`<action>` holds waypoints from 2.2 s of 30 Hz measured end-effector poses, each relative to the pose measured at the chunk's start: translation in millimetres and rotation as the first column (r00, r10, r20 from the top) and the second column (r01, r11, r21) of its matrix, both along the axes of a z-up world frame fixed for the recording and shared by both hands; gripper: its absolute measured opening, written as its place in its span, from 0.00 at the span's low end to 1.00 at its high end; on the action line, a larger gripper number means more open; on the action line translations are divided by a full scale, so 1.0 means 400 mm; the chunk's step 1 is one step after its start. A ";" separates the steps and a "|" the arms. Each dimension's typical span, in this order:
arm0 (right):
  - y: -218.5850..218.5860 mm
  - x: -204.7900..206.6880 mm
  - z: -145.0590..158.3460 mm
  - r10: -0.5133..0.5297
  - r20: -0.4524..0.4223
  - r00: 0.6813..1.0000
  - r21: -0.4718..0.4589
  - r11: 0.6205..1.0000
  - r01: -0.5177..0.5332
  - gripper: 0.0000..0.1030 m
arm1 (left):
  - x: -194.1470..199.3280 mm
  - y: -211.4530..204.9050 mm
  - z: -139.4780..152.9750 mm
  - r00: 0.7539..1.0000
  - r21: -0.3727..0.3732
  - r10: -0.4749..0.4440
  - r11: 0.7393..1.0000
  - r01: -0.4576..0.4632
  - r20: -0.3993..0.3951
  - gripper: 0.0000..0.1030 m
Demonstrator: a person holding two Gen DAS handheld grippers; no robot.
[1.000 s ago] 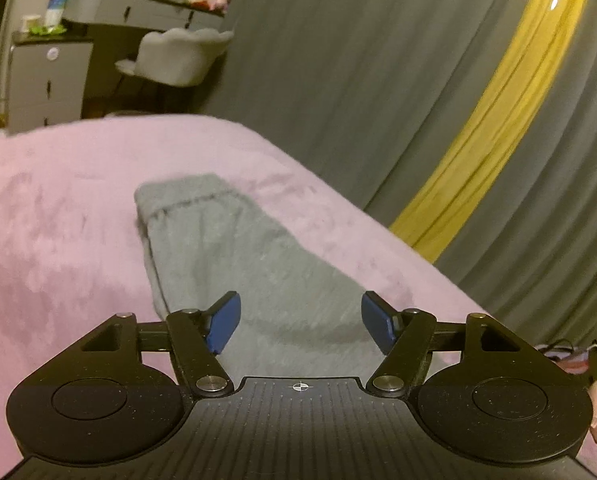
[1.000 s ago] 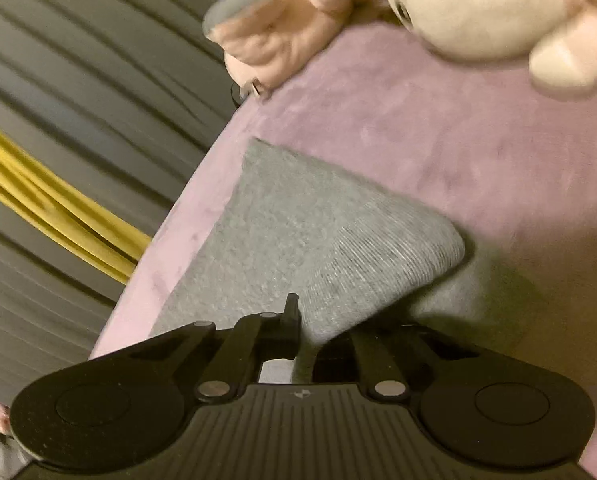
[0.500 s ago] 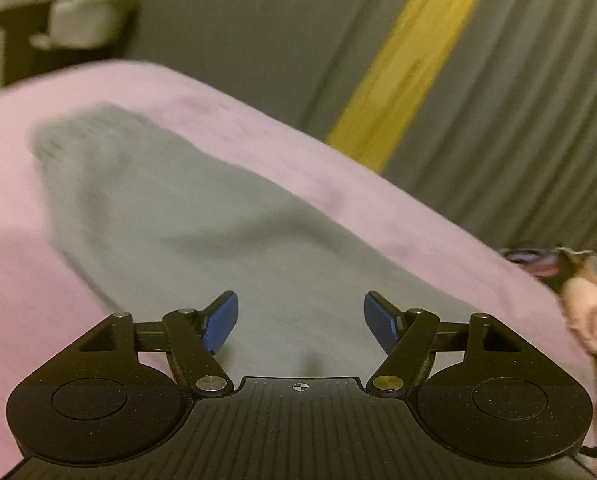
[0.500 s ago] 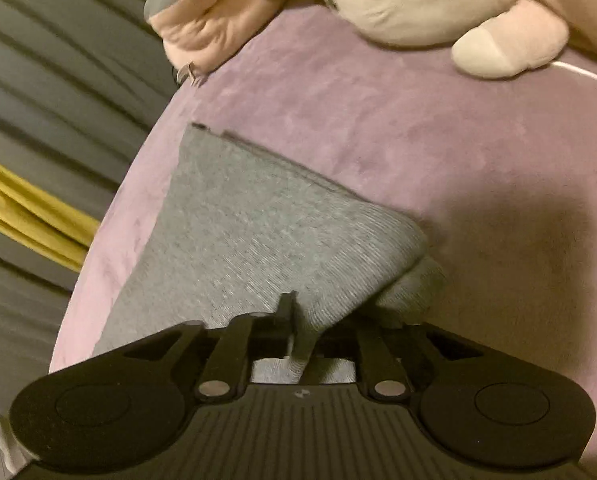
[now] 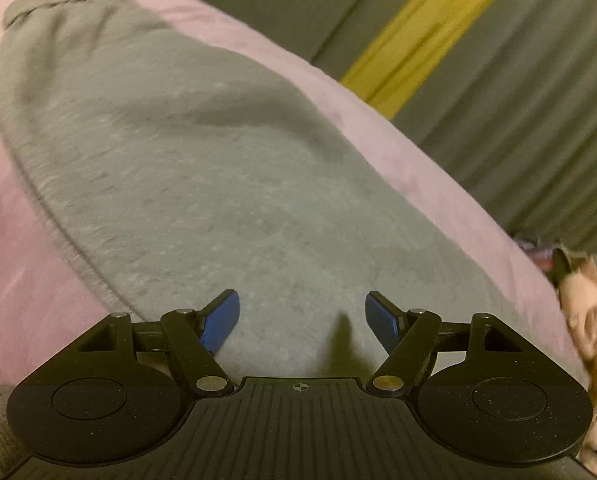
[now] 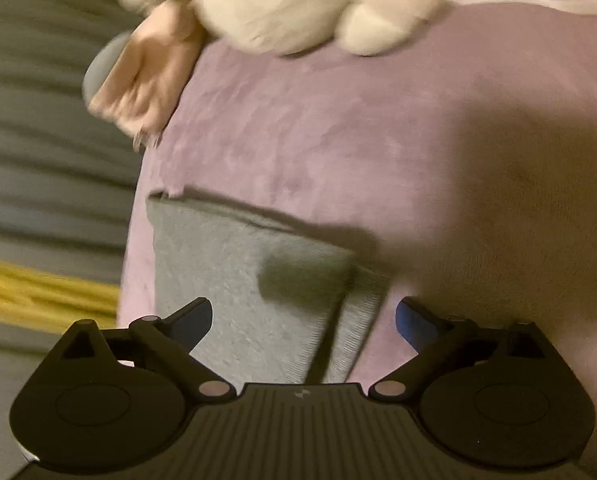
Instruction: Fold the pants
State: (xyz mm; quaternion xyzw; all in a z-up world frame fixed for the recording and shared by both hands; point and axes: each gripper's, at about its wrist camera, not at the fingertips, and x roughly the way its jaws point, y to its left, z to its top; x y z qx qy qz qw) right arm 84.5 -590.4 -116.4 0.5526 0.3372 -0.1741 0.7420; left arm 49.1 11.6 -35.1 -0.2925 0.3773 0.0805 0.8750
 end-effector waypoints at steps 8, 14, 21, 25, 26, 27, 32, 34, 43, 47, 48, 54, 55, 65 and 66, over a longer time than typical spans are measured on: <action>-0.010 0.020 -0.070 -0.045 0.110 0.993 0.159 0.987 0.027 0.62 | 0.016 -0.054 0.004 0.997 0.126 -0.071 0.989 0.074 -0.024 0.76; 0.027 0.051 -0.011 0.088 0.106 0.990 0.007 0.996 -0.089 0.11 | 0.006 -0.058 0.014 0.998 0.129 -0.054 0.990 0.055 -0.012 0.76; -0.005 -0.030 0.130 0.025 0.368 0.929 -0.072 0.997 0.002 0.08 | 0.007 -0.052 0.025 0.999 0.136 -0.024 0.991 0.020 0.031 0.76; 0.016 0.022 0.079 0.126 0.045 0.991 -0.278 0.954 -0.108 0.08 | 0.024 -0.067 0.012 0.999 0.171 -0.039 0.984 0.043 -0.022 0.76; 0.012 0.037 0.058 0.118 -0.012 0.993 -0.226 0.967 -0.118 0.10 | 0.025 -0.071 0.011 0.999 0.181 -0.043 0.982 0.047 -0.025 0.76; 0.006 0.041 0.046 0.110 -0.015 0.994 -0.190 0.975 -0.111 0.14 | 0.025 -0.074 0.011 0.999 0.187 -0.046 0.981 0.050 -0.027 0.76; 0.006 0.052 0.029 0.141 0.013 0.990 -0.125 0.982 -0.138 0.65 | 0.030 -0.080 0.007 0.998 0.208 -0.052 0.976 0.060 -0.043 0.76; 0.012 0.070 0.022 0.167 0.009 0.986 -0.107 0.981 -0.165 0.64 | 0.032 -0.084 0.004 0.997 0.221 -0.055 0.973 0.065 -0.049 0.76; 0.029 0.064 0.014 0.167 0.004 0.986 -0.125 0.978 -0.165 0.12 | 0.031 -0.088 0.002 0.996 0.239 -0.061 0.968 0.073 -0.058 0.76; 0.046 0.056 0.051 0.162 -0.023 0.987 -0.241 0.957 -0.163 0.11 | 0.026 -0.084 0.005 0.997 0.236 -0.055 0.969 0.066 -0.055 0.76; 0.046 0.057 0.058 0.149 -0.045 0.988 -0.270 0.950 -0.156 0.11 | 0.024 -0.082 0.006 0.997 0.233 -0.051 0.971 0.062 -0.052 0.76; 0.038 0.007 0.107 -0.065 -0.106 0.992 -0.434 0.901 0.012 0.42 | 0.019 -0.064 0.009 0.999 0.209 -0.016 0.978 0.024 -0.039 0.76; 0.041 -0.009 0.125 -0.101 -0.081 0.992 -0.480 0.876 0.051 0.47 | 0.019 -0.063 0.010 0.999 0.212 -0.011 0.977 0.018 -0.035 0.76; 0.224 0.098 0.158 0.379 -0.056 0.924 -0.679 0.664 -0.314 0.83 | 0.062 -0.048 0.021 0.999 0.321 0.036 0.946 -0.040 0.017 0.76; 0.238 0.119 0.145 0.414 -0.083 0.907 -0.666 0.653 -0.359 0.83 | 0.075 -0.044 0.020 0.999 0.337 0.033 0.941 -0.037 0.018 0.76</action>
